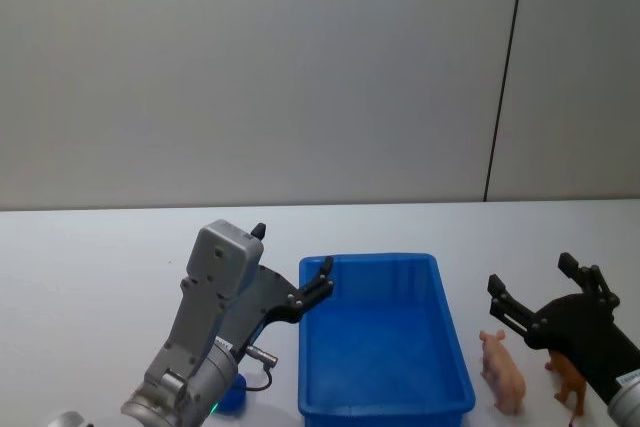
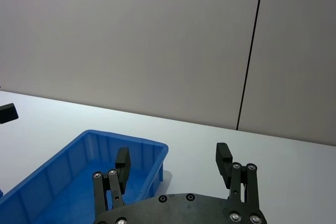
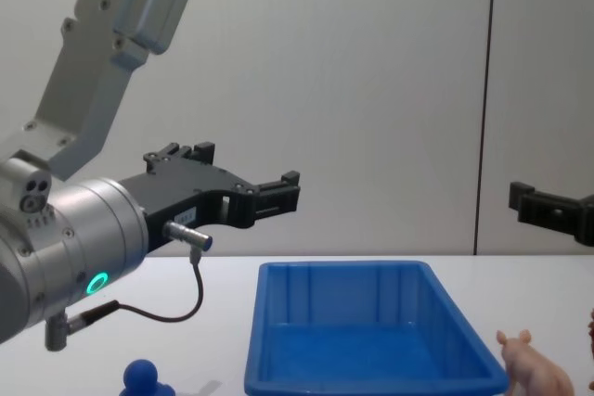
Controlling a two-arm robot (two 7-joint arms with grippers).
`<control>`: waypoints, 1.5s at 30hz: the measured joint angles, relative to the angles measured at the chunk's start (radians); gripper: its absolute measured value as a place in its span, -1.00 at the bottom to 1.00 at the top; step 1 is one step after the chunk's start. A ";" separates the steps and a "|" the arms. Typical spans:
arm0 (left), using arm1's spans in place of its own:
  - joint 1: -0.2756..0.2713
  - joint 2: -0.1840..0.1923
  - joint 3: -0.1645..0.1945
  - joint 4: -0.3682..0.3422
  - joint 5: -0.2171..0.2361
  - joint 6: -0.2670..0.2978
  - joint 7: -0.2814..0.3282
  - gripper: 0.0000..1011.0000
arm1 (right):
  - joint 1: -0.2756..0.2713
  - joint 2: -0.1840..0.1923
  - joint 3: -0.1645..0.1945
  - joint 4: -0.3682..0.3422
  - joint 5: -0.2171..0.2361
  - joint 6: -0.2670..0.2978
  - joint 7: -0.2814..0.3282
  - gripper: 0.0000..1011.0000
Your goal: Pick up the two dolls from the table and place them into the box.
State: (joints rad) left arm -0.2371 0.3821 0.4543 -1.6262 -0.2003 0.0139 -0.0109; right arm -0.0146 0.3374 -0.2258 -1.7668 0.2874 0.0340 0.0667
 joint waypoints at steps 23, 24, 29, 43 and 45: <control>0.000 0.000 0.000 0.000 0.000 0.000 0.000 0.98 | 0.000 0.000 0.000 0.000 0.000 0.000 0.000 0.98; 0.000 0.000 0.000 0.000 0.000 0.000 0.000 0.98 | 0.000 0.000 0.000 0.000 0.000 0.000 0.000 0.98; 0.000 0.000 0.000 0.000 0.000 0.000 0.000 0.98 | 0.000 0.000 0.000 0.000 0.000 0.000 0.000 0.98; 0.000 0.000 0.000 0.000 0.000 0.000 0.000 0.98 | 0.000 0.000 0.000 0.000 0.000 0.000 0.000 0.98; 0.000 0.000 0.000 0.000 0.000 0.000 0.000 0.98 | 0.000 0.000 0.001 0.000 0.000 0.001 -0.001 0.98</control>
State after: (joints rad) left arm -0.2371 0.3821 0.4542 -1.6262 -0.2003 0.0139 -0.0109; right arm -0.0149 0.3374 -0.2251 -1.7668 0.2871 0.0349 0.0660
